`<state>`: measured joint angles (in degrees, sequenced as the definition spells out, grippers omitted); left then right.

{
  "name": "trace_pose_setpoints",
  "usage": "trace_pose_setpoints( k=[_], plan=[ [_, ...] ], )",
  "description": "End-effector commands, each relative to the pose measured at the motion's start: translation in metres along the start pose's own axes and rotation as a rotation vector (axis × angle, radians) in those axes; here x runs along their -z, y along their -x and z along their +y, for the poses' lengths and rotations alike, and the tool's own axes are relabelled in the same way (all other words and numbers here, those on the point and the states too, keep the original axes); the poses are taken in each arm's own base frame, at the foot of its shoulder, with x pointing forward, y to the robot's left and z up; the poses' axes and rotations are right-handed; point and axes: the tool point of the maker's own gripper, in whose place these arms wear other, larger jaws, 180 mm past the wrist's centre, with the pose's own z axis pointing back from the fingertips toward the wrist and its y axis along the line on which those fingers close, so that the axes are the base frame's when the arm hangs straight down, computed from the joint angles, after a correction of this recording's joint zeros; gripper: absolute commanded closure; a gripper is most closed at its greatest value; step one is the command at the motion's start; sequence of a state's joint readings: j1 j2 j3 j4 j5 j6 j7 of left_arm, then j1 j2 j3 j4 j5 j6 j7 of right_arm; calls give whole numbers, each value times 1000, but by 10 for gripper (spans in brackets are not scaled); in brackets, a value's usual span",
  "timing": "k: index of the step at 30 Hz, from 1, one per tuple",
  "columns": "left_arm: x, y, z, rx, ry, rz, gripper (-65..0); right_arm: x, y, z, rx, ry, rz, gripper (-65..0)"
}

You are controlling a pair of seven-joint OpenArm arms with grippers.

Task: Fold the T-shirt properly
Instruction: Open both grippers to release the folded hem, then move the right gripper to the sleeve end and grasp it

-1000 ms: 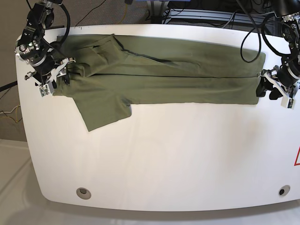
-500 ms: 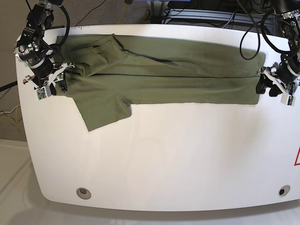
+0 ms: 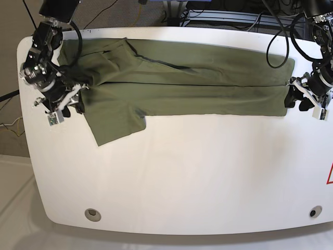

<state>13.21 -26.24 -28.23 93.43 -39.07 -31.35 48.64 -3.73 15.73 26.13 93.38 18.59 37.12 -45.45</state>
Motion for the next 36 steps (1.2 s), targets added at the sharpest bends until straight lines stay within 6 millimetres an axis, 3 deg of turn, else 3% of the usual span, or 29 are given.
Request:
trace_pose_setpoints(
  k=[1,10,12,18,24,36],
  plan=[
    [-5,-16,3,24,-2,-40,-313,12,-23,-2,12,-27,-54,-290],
    [-5,-16,2,25,0,-44,-314,59,-41,-1,85,-97,-55,-290],
    [-5,-17,1,27,3,-47,-315,76,-52,-5,85,-106,-65,-291],
    [-5,-16,0,26,5,-49,-314,97,-54,-5,109,-120,-48,-291],
    [-5,-18,1,26,2,-52,-317,117,-32,0,186,-147,8,-288],
    [-5,-16,0,25,1,-50,-319,124,-6,5,244,-170,65,-285]
  ],
)
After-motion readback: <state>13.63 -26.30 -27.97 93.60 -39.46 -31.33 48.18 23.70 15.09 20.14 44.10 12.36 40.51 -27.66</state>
